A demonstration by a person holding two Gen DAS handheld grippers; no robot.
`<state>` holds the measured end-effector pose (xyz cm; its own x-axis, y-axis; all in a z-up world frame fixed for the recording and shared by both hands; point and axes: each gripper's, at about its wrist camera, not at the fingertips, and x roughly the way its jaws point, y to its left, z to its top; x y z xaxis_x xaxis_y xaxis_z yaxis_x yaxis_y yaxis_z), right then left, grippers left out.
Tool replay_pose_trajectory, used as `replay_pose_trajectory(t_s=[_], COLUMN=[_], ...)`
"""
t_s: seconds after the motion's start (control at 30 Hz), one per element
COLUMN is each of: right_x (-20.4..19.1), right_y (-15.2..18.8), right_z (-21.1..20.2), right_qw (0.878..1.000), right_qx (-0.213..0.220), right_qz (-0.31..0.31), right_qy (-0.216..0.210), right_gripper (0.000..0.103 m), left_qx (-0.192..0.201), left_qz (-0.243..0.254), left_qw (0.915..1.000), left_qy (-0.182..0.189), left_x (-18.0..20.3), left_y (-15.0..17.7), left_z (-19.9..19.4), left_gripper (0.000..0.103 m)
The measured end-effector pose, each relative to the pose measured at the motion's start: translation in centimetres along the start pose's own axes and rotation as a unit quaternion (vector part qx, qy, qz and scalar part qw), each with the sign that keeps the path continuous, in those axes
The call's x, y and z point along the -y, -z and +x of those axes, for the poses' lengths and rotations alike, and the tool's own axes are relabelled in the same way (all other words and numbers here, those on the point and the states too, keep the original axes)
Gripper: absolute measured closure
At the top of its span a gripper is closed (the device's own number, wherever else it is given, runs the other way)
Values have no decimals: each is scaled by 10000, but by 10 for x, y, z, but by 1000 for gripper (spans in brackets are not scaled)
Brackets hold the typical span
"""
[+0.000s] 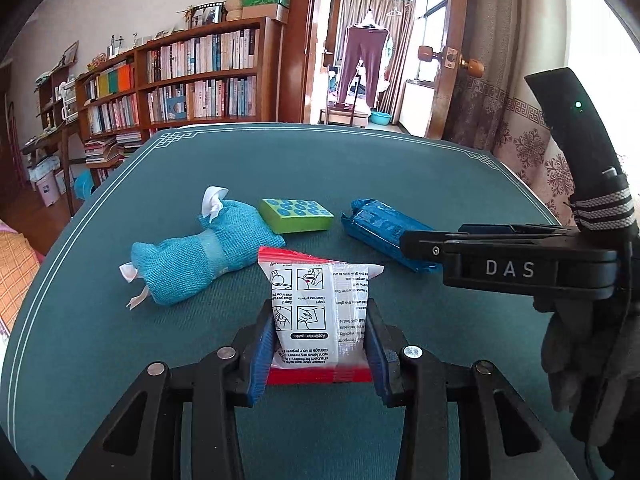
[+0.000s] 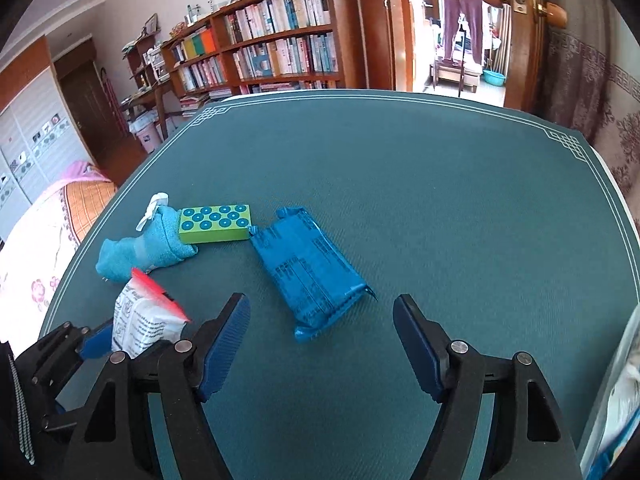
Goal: Organize objects
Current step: 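Grasp the blue wrapped packet with right gripper while left gripper holds snack bag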
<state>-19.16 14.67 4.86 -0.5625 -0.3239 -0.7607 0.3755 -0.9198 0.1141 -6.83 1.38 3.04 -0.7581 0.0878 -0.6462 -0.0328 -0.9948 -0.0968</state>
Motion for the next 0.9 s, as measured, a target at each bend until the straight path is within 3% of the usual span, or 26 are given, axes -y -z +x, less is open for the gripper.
replay_pose_trajectory(t_s=[0.3, 0.43, 0.6, 0.9], right_x=[-8, -15, -18, -13], right_y=[-15, -14, -8, 22], right_z=[38, 40, 33, -6], right_qw=[9988, 9987, 9991, 9999], right_qx=[-276, -186, -190, -107], right_qz=[-403, -448, -335, 132], right_qy=[71, 174, 155, 25], right_gripper=[32, 47, 59, 60], left_qx=[79, 88, 51, 59], left_qz=[-305, -275, -241, -166], left_qw=[9992, 9993, 9995, 9998], left_qy=[-226, -227, -190, -102], left_x=[-16, -16, -14, -9], left_y=[1, 2, 3, 4], left_z=[-2, -3, -1, -4], left_gripper=[60, 60, 60, 60])
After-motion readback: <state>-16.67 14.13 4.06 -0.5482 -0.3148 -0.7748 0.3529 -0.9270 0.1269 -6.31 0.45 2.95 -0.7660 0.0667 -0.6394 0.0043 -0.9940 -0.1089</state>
